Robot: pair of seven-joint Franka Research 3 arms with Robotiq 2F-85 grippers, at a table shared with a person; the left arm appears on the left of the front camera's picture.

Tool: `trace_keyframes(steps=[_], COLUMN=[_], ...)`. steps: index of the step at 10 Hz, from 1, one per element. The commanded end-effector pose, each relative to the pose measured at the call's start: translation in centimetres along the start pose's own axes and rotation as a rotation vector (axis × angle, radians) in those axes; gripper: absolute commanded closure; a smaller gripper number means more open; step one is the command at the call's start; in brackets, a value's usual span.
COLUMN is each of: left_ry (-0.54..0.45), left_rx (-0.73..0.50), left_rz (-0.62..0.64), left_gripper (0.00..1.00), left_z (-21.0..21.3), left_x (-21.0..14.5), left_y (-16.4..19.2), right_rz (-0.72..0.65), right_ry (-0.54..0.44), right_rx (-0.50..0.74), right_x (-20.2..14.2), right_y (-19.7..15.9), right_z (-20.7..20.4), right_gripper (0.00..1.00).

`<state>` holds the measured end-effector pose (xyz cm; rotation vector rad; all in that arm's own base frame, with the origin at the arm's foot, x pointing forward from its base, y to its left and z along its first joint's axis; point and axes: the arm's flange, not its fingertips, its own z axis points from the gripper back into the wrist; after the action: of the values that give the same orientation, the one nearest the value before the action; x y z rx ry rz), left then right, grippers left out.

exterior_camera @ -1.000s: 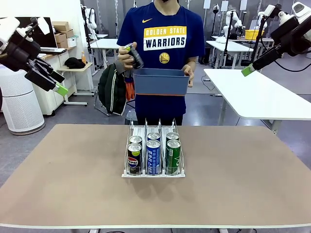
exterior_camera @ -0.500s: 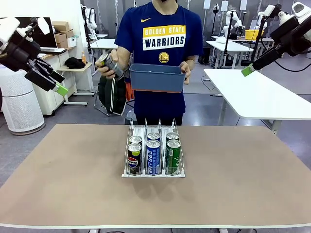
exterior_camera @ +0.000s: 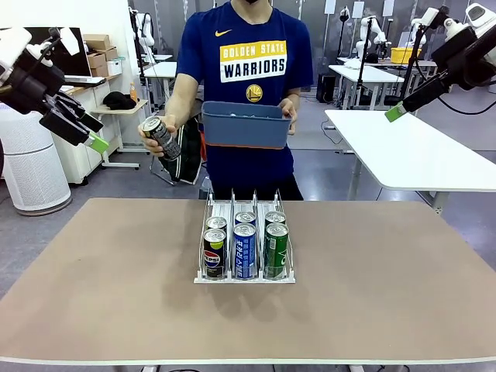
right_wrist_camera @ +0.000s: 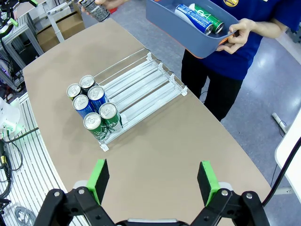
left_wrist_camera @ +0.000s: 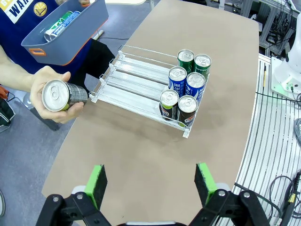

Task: Fill the beverage cans into the dispenser.
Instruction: Pick up the Pepsi coke handed by the human.

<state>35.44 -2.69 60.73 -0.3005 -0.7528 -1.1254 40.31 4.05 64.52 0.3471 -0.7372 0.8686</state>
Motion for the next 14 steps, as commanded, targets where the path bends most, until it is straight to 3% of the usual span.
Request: trace_keyframes(steps=[1, 7, 12, 14], left_ry=[0.000, 0.017, 0.078, 0.134], left_rx=[0.005, -0.036, -0.069, 0.027], left_rz=[-0.001, 0.022, 0.110, 0.143], left_gripper=[0.00, 0.00, 0.00, 0.00], left_z=[0.0, -0.2, -1.4, -3.2], left_x=[0.0, 0.8, 3.5, 4.3], left_y=[0.0, 1.1, 5.0, 6.8], right_rz=[-0.001, -0.001, -0.001, -0.001], right_ry=[0.001, 0.001, 0.001, 0.001], right_rx=[0.001, 0.001, 0.001, 0.001], right_x=[-0.2, -0.2, -0.2, -0.2], right_y=[0.1, 0.1, 0.1, 0.1], right_z=[-0.1, -0.1, -0.1, -0.1], right_gripper=[0.00, 0.00, 0.00, 0.00])
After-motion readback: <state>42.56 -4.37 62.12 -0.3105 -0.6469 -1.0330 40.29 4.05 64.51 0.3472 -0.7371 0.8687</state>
